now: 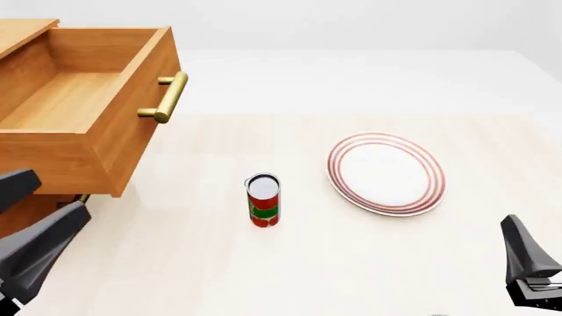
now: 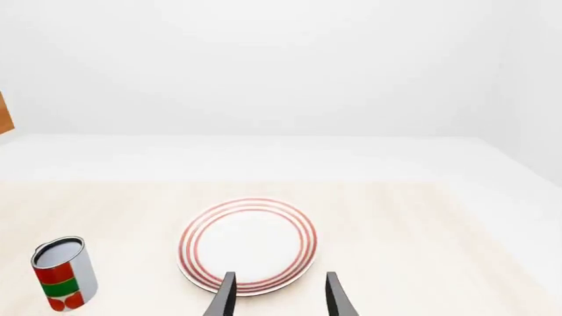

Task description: Put the bowl in the top drawer of the cabinet.

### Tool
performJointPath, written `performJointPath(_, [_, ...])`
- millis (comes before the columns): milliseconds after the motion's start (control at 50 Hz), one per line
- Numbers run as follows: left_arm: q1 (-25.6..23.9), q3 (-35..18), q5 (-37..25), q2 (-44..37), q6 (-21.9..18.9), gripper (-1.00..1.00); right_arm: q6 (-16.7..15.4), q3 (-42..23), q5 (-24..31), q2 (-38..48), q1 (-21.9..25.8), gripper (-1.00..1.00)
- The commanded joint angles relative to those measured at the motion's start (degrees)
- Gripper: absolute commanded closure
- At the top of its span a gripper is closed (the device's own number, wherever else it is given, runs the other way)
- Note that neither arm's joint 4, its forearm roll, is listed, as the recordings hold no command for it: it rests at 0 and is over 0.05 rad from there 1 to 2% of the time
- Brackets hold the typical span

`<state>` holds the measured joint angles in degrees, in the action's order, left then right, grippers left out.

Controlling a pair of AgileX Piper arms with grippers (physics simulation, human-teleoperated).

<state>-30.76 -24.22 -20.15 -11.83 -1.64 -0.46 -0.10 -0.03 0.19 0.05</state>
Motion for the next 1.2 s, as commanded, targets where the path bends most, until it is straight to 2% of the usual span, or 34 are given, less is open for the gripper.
performJointPath(20, [-5.22,-3.3,0.33,-5.94,1.62,-1.0,-0.01,0.0,0.0,0.0,0.0,-1.0])
performJointPath(380, [-13.69,-8.99,1.68,-17.72,7.52,-1.0,0.01,0.0,0.0,0.0,-0.01,-1.0])
performJointPath(540, [-15.58,-11.06,2.39,-21.9,10.16,-1.0,0.01,0.0,0.01,0.0,0.0,-1.0])
performJointPath(700, [-17.55,-12.14,3.12,-24.44,10.99,-1.0,-0.02,0.0,0.0,0.0,0.01,-1.0])
performJointPath(800, [-19.81,-13.94,3.62,-28.09,13.7,-1.0,0.0,0.0,0.01,0.0,0.01,-1.0])
performJointPath(820, [-22.3,-16.01,6.86,-35.24,13.88,-1.0,-0.01,0.0,0.0,0.0,0.01,-1.0])
performJointPath(1200, [-24.23,-16.51,9.67,-39.38,14.84,-1.0,0.0,0.0,0.01,0.0,0.01,-1.0])
